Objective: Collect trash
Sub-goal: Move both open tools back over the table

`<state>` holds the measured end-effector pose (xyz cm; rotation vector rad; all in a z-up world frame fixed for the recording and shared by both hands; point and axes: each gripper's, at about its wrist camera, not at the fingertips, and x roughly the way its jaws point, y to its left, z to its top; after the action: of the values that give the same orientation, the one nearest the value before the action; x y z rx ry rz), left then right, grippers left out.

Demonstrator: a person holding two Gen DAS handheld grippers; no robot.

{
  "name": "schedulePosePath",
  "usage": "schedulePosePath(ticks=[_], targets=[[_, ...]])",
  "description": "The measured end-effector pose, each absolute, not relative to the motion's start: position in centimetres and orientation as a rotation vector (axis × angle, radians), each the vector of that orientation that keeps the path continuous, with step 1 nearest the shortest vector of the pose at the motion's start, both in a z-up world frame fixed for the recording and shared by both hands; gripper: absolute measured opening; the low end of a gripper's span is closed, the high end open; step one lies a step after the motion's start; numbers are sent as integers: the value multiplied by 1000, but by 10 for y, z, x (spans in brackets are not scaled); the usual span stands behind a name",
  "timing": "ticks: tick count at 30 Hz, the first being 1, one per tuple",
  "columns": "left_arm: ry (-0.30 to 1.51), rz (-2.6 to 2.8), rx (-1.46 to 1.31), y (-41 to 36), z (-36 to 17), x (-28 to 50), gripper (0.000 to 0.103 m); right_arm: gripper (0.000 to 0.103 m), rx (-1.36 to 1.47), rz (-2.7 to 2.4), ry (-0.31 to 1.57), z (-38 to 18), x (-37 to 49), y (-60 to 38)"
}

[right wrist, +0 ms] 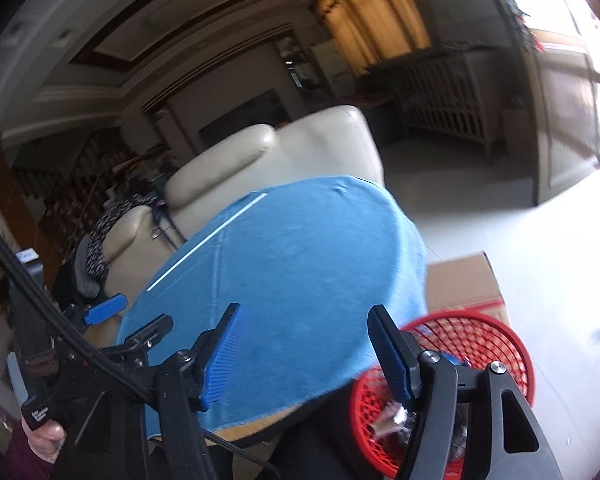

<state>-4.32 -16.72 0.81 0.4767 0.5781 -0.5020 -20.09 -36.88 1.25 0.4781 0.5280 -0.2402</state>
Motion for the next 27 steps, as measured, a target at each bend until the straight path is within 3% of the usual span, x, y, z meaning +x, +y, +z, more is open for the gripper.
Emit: schedulePosePath(ticks=[16,21,27], targets=[[550,-243,301,-55,30,-8,82,67,301,-126,545,45,-137,-259],[535,-200,267,-29,34,-6,91,67,275,-111,545,50,-126,-237],[519,-163,233,-2,38,-5,92,67,256,-91,548,55,-113,-215]])
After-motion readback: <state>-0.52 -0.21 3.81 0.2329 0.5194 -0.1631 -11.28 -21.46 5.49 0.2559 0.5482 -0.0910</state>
